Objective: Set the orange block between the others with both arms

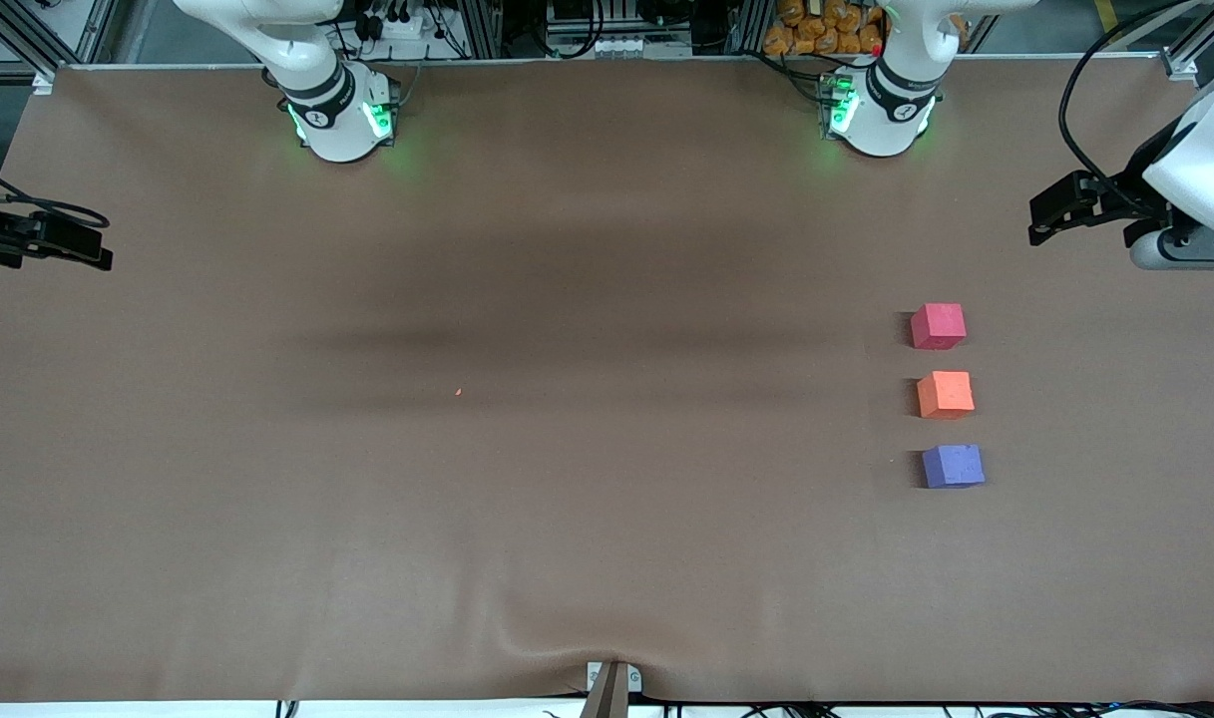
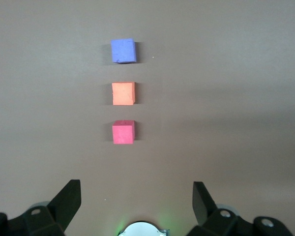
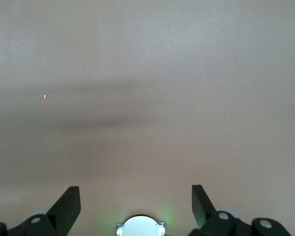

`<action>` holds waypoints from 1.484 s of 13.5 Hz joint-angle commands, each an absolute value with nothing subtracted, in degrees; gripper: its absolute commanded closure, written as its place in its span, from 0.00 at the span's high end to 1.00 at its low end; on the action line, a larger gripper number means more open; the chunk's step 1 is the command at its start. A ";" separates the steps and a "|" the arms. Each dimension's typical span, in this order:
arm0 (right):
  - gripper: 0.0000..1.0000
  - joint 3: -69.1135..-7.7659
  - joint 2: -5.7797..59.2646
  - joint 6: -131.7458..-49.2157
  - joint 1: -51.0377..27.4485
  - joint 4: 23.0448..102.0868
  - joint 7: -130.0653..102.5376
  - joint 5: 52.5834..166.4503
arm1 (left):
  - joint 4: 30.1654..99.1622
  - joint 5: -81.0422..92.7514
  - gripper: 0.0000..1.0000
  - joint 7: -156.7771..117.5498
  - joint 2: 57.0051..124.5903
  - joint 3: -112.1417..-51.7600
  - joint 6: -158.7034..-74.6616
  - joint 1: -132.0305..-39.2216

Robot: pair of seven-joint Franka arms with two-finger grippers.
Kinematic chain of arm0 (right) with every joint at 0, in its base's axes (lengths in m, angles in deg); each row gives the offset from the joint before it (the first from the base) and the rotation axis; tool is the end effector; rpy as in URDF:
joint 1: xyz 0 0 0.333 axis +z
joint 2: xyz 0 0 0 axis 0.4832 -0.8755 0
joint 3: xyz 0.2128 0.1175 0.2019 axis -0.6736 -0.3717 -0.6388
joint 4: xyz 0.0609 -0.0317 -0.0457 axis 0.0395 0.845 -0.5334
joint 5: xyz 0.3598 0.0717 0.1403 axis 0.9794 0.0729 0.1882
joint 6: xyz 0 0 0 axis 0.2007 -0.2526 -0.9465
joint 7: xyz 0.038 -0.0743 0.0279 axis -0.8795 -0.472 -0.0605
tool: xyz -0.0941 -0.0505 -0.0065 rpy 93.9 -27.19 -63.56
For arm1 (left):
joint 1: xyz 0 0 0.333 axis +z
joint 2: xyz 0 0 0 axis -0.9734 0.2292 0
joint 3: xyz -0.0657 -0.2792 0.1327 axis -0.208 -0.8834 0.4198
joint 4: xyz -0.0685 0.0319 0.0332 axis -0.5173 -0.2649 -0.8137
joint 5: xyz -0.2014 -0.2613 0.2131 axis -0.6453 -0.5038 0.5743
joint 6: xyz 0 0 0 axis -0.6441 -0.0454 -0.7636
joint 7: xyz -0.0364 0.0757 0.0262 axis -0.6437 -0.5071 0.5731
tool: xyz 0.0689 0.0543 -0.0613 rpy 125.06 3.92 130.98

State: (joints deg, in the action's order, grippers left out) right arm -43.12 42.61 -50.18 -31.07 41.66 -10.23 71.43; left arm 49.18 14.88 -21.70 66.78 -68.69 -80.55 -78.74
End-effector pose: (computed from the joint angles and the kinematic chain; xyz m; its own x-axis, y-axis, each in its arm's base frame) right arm 0.5666 -0.0311 0.6262 0.9828 -0.0299 -0.1823 -0.0272 -0.9995 0.0171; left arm 0.5426 -0.0655 0.6439 0.9954 -0.0450 -0.0850 -0.0455 -0.9990 -0.0046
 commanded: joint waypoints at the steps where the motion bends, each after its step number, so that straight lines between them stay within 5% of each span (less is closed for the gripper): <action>1: 1.00 -43.98 43.18 -49.57 -31.71 41.94 -9.35 71.26 | 48.19 13.62 1.00 -23.07 66.41 -68.63 -79.32 -78.60; 20: 1.00 -43.80 43.00 -49.66 -31.71 41.86 -9.43 71.26 | 48.36 14.58 1.00 -22.20 66.67 -70.39 -79.85 -79.30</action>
